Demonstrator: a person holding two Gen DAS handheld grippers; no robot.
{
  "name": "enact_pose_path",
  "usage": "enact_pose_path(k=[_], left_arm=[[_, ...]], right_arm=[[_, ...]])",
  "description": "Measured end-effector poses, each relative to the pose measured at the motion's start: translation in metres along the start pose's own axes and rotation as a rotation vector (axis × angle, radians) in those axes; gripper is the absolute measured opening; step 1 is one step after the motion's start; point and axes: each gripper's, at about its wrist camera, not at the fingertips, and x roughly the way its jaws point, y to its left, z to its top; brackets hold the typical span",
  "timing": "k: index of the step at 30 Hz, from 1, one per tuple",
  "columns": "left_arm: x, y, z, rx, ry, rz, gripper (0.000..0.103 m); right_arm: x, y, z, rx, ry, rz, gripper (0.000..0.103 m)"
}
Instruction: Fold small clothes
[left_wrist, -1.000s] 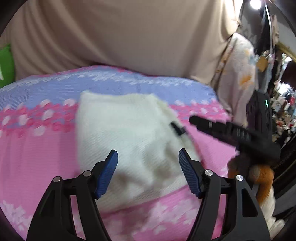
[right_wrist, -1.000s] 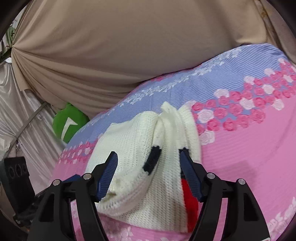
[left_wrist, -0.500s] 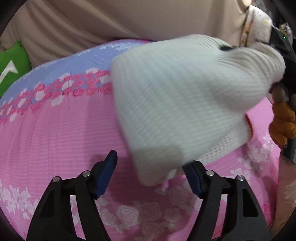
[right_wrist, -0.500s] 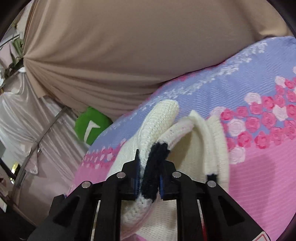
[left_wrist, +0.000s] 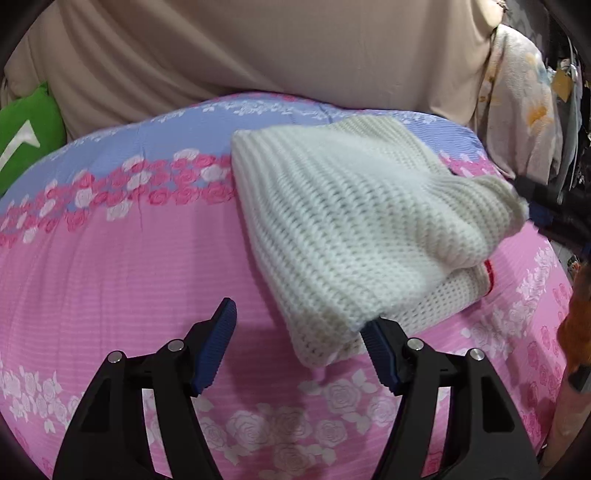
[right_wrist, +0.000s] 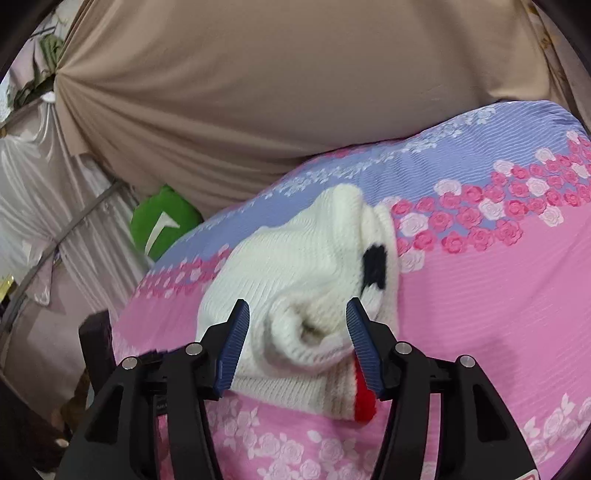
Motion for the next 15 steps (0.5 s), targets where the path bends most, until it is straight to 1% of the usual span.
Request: enact_pose_path(k=[1,2,3,4,5,6,7,9,10,11,12,13,14,15], left_arm=[[0.004,-0.003,0.002,0.01,0.005,-0.001,0.065],[0.01,-0.005,0.003,0.017,0.015,-0.001,0.065],[0.015,-0.008,0.003,0.024,0.024,-0.006,0.065],[0.019,-0.009,0.003,0.026,0.033,-0.006,0.061],[0.022,-0.008,0.004,0.023,0.038,-0.004,0.055],[0.022,-0.006,0.004,0.01,0.047,-0.001,0.044],[0.021,0.0,0.006,-0.009,0.049,-0.002,0.04],[0.017,0.012,0.005,-0.043,0.055,-0.011,0.036],[0.017,0.016,0.004,-0.051,0.064,-0.015,0.037],[0.018,0.019,0.002,-0.057,0.073,-0.025,0.037],[0.021,0.02,0.0,-0.058,0.085,-0.02,0.037],[0.025,0.019,-0.003,-0.053,0.099,-0.011,0.037],[0.028,0.018,-0.007,-0.052,0.108,-0.009,0.037],[0.027,0.015,-0.008,-0.04,0.097,0.005,0.037]], right_arm=[[0.007,0.001,-0.005,-0.013,0.011,-0.012,0.055],[0.014,0.0,-0.007,-0.026,0.021,-0.035,0.051],[0.021,0.0,-0.009,-0.031,0.026,-0.067,0.042],[0.024,0.0,-0.008,-0.032,0.03,-0.072,0.023],[0.02,0.003,-0.006,-0.028,0.02,-0.032,0.015],[0.006,0.003,-0.006,-0.024,-0.012,0.011,0.015],[-0.009,0.006,-0.003,-0.017,-0.054,0.074,0.014],[-0.035,0.002,0.0,0.02,-0.113,0.182,0.012],[-0.039,-0.005,-0.002,0.044,-0.109,0.206,0.012],[-0.035,-0.015,-0.007,0.066,-0.083,0.177,0.012],[-0.024,-0.025,-0.014,0.077,-0.042,0.101,0.012],[-0.007,-0.036,-0.024,0.084,0.031,-0.021,0.012],[0.009,-0.046,-0.034,0.094,0.095,-0.098,0.012],[0.013,-0.052,-0.042,0.113,0.09,-0.079,0.012]])
